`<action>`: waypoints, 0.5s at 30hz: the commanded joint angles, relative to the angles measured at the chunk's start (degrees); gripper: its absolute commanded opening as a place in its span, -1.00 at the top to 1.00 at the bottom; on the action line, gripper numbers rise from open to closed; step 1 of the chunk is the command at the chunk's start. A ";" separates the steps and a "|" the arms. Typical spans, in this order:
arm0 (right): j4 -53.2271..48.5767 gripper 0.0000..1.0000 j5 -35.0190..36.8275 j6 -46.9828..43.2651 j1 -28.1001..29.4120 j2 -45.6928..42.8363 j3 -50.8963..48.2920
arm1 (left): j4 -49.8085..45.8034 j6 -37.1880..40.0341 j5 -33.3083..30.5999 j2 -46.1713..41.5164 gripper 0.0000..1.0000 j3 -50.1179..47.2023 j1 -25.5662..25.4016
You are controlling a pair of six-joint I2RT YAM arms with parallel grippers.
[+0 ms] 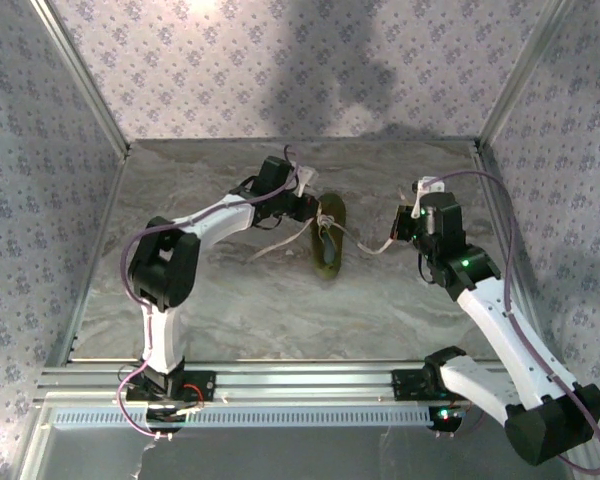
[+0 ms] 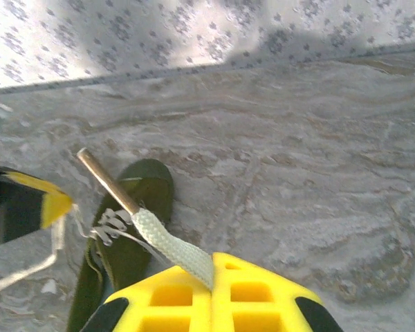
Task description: Tie the shoes
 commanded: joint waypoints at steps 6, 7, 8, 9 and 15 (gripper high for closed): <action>16.23 1.00 -16.65 -2.01 0.91 -2.16 -0.24 | 4.20 -9.39 4.38 4.81 1.00 5.45 -0.73; 17.22 1.00 -18.31 -2.61 1.66 -1.62 0.26 | 3.97 -10.08 4.30 5.26 1.00 5.85 -0.72; 17.71 1.00 -18.90 -3.24 2.48 -1.21 0.75 | 3.60 -10.71 4.29 5.74 1.00 6.19 -0.68; 18.25 1.00 -19.03 -4.36 3.88 -0.60 1.34 | 3.34 -11.29 4.66 6.20 1.00 6.62 -0.62; 21.30 1.00 -15.49 -15.88 13.79 6.22 3.60 | 3.58 -14.60 8.56 7.61 1.00 7.14 0.34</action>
